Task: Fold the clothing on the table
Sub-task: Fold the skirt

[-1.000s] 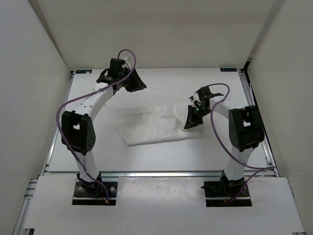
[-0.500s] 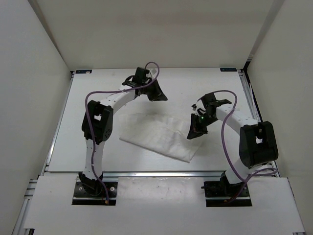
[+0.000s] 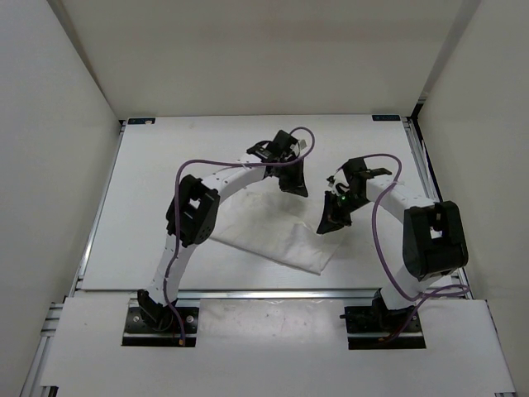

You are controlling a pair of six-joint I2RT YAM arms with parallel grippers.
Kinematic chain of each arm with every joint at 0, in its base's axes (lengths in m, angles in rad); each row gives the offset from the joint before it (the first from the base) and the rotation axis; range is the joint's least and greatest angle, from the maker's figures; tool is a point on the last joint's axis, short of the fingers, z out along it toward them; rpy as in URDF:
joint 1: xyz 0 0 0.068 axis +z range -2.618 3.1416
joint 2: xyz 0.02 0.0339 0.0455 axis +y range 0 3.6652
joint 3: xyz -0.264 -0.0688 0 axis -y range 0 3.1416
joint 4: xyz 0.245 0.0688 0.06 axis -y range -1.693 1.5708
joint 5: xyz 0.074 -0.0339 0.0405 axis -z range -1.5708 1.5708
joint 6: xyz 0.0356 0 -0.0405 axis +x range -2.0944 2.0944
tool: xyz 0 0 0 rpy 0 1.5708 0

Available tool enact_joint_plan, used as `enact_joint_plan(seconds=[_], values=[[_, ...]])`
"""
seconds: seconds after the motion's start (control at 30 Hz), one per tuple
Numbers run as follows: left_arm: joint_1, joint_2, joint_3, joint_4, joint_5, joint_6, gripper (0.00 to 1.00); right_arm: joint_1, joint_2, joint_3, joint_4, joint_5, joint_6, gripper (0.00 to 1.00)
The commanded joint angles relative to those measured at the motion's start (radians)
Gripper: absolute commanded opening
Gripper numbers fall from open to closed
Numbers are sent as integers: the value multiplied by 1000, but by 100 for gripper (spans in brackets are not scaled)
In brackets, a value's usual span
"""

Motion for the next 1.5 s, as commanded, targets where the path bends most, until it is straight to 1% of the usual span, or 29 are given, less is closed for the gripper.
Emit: enact_joint_plan(seconds=[0.0, 0.2, 0.33, 0.47, 0.53, 0.63, 0.83, 1.0, 1.13, 1.3, 1.47], values=[[-32, 5, 51, -118, -146, 88, 0, -2, 7, 11, 5, -17, 5, 0], [-52, 55, 74, -164, -229, 99, 0, 6, 18, 25, -2, -23, 7, 0], [-52, 80, 77, -184, -254, 99, 0, -2, 24, 31, -9, -28, 4, 0], [-77, 100, 72, -207, -291, 119, 0, -6, 18, 28, -11, -39, 8, 0], [-72, 105, 58, -216, -286, 122, 0, 0, 9, 36, -20, -40, 13, 0], [-87, 103, 41, -214, -285, 136, 0, 23, -19, 94, -44, -46, 13, 0], [-92, 99, 26, -205, -275, 137, 0, -17, -31, 178, -20, -65, 54, 0], [-101, 94, 34, -211, -271, 142, 0, -63, 39, 235, 9, -43, 56, 1], [-97, 89, 26, -210, -269, 143, 0, -109, 131, 276, 47, -43, 48, 0], [-92, 85, 8, -214, -271, 146, 0, -118, 261, 341, 69, -16, 47, 0], [-92, 65, -9, -211, -272, 157, 0, -123, 353, 402, 87, 32, 56, 0]])
